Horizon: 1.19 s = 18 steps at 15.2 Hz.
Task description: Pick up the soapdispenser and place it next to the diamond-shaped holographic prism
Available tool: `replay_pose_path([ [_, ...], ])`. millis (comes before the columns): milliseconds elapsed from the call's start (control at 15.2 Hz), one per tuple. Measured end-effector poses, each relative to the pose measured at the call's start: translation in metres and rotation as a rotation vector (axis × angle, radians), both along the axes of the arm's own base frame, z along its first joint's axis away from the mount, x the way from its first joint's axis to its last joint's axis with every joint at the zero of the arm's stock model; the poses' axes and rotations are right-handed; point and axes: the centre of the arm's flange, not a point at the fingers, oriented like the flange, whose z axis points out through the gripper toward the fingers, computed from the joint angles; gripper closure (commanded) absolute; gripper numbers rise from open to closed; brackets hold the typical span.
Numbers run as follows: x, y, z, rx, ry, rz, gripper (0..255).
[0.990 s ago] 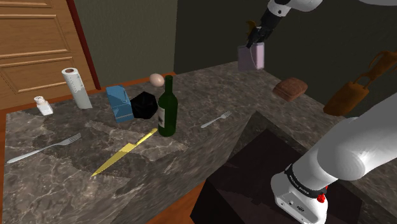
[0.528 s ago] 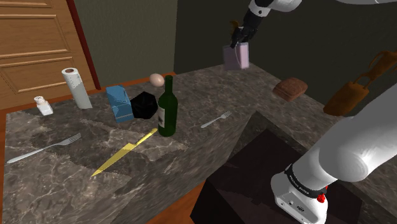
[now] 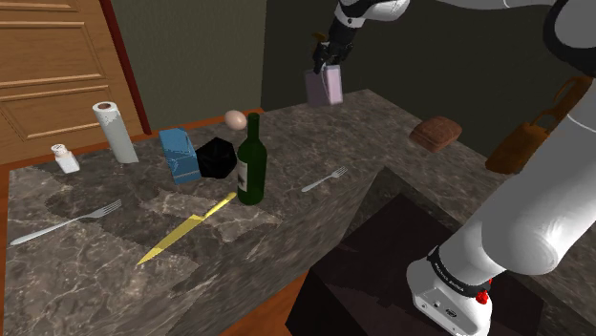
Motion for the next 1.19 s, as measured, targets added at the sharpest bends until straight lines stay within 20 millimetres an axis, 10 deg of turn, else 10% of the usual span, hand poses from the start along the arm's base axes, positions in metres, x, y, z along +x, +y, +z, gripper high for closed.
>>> replay_pose_path([
  [1188, 0.162, 0.166, -0.052, 0.000, 0.000, 0.000, 255],
])
